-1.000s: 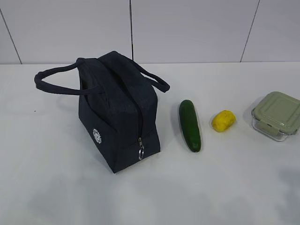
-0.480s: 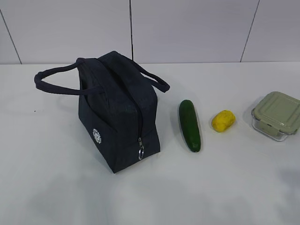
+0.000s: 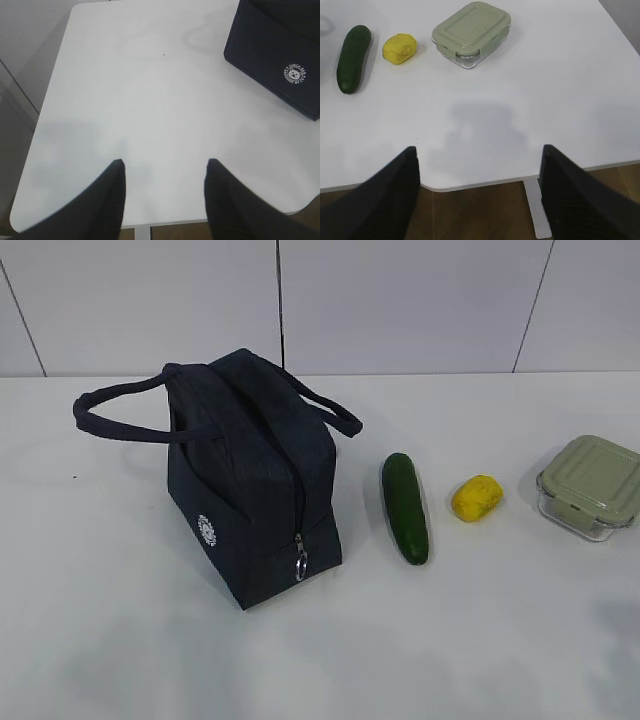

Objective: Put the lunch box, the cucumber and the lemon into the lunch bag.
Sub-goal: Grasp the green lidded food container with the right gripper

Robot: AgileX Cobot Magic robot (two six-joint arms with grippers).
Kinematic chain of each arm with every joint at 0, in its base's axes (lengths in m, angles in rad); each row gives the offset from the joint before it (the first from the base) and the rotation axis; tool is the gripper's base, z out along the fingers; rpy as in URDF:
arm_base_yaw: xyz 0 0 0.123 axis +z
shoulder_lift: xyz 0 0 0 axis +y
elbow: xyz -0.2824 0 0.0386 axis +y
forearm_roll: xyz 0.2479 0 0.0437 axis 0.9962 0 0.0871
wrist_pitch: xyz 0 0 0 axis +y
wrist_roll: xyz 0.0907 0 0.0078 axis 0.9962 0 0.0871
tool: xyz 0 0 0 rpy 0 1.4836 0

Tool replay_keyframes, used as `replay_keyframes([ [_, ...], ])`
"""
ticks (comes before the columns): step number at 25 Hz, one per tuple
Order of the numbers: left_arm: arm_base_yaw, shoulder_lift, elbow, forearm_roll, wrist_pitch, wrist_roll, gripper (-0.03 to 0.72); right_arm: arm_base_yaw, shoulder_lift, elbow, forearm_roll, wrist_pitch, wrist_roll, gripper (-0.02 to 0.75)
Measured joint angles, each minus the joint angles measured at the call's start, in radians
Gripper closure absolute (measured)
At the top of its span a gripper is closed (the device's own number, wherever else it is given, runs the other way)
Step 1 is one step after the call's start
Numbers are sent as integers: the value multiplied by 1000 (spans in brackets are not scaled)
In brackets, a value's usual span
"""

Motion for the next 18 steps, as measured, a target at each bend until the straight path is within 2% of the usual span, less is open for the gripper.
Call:
replay_keyframes([
  [13, 0, 0, 0, 0, 0, 0, 319, 0, 0, -4, 11, -9, 2, 176],
  [18, 0, 0, 0, 0, 0, 0, 326, 0, 57, -33, 50, -111, 25, 176],
])
